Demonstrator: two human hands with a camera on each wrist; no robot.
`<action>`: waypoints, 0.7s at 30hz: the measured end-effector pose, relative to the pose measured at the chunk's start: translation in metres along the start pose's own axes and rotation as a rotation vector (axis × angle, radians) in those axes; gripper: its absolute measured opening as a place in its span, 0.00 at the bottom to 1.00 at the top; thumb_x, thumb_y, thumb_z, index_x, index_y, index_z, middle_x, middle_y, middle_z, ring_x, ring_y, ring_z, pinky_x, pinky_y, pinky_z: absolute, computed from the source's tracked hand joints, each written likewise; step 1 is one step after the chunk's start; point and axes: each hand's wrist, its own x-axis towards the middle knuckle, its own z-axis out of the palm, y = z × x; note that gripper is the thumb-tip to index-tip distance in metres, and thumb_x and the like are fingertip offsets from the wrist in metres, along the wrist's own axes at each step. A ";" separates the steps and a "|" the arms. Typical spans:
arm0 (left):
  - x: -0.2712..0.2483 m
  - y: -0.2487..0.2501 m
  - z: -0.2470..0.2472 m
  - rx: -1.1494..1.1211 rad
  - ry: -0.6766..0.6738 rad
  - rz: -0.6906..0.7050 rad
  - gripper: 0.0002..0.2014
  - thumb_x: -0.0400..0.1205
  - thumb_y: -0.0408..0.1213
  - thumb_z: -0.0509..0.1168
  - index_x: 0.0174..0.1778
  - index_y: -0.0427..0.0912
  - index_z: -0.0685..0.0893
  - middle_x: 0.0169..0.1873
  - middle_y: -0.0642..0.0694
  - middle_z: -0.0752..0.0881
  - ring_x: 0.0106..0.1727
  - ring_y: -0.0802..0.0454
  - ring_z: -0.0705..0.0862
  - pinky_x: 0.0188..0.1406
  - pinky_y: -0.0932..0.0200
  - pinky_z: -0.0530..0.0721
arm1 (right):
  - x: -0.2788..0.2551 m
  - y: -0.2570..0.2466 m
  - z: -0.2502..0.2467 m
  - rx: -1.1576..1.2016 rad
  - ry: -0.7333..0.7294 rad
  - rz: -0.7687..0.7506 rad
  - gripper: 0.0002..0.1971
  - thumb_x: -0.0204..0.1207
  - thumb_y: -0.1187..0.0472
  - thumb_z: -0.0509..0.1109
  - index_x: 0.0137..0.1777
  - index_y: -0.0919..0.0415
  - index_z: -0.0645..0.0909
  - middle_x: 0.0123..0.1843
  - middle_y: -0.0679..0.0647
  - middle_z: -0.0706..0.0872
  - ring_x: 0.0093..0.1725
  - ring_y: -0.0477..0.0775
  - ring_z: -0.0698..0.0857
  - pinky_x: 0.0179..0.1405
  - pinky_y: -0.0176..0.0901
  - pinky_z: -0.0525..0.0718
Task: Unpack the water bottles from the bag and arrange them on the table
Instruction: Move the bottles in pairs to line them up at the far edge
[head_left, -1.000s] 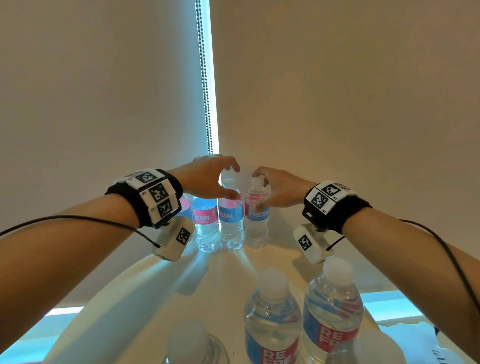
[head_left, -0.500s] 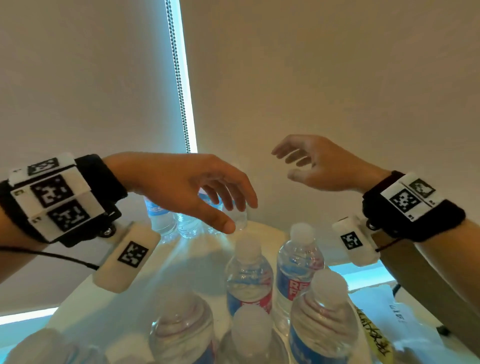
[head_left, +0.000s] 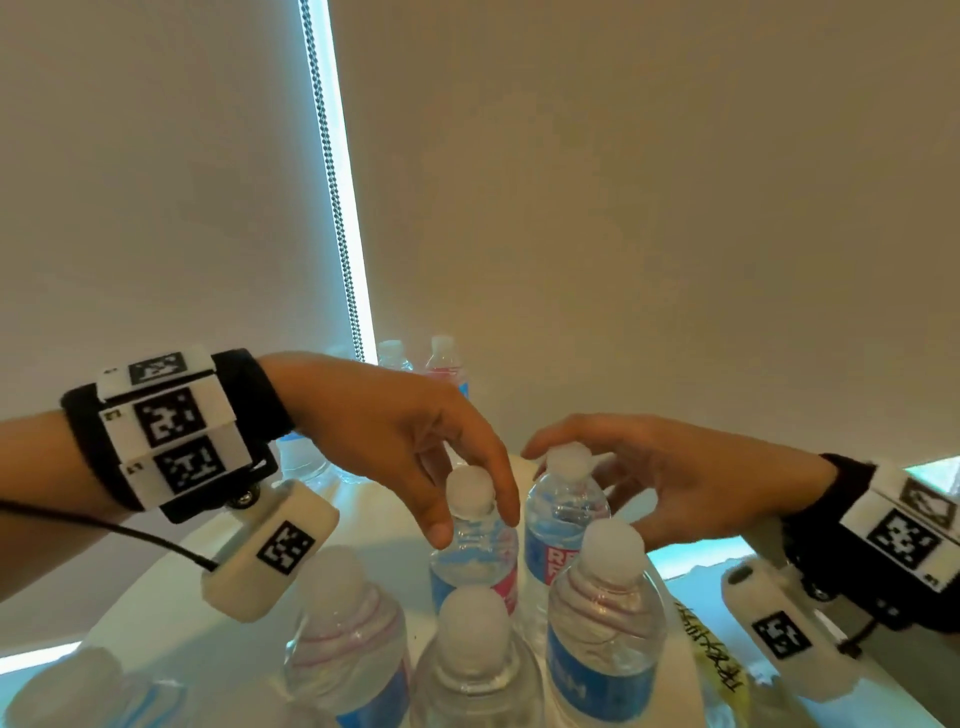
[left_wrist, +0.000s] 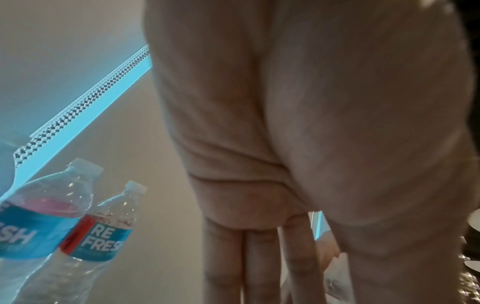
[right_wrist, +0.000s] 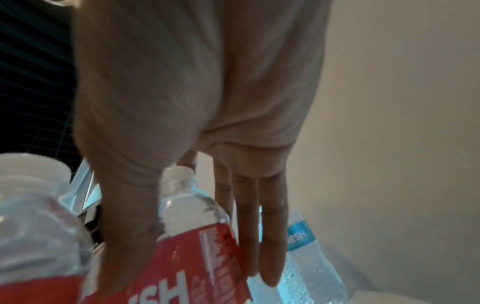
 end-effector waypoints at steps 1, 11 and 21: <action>-0.001 -0.001 0.001 0.020 -0.005 0.027 0.35 0.63 0.73 0.71 0.58 0.53 0.90 0.54 0.45 0.93 0.56 0.41 0.92 0.54 0.35 0.90 | 0.000 0.000 0.002 0.017 0.018 -0.003 0.36 0.71 0.62 0.84 0.75 0.40 0.72 0.70 0.39 0.83 0.62 0.55 0.91 0.58 0.53 0.92; -0.029 -0.024 -0.011 -0.286 0.148 0.039 0.16 0.80 0.31 0.74 0.64 0.41 0.85 0.57 0.41 0.90 0.54 0.41 0.92 0.52 0.52 0.90 | 0.023 -0.012 -0.011 0.033 0.169 -0.044 0.31 0.69 0.61 0.85 0.67 0.37 0.77 0.63 0.42 0.87 0.57 0.57 0.93 0.49 0.58 0.94; -0.097 -0.072 -0.013 -0.344 0.470 -0.353 0.17 0.74 0.44 0.76 0.59 0.49 0.89 0.50 0.38 0.93 0.46 0.52 0.90 0.51 0.52 0.92 | 0.138 -0.023 -0.002 -0.111 0.252 -0.077 0.33 0.68 0.54 0.85 0.71 0.43 0.73 0.61 0.52 0.85 0.40 0.47 0.90 0.42 0.37 0.89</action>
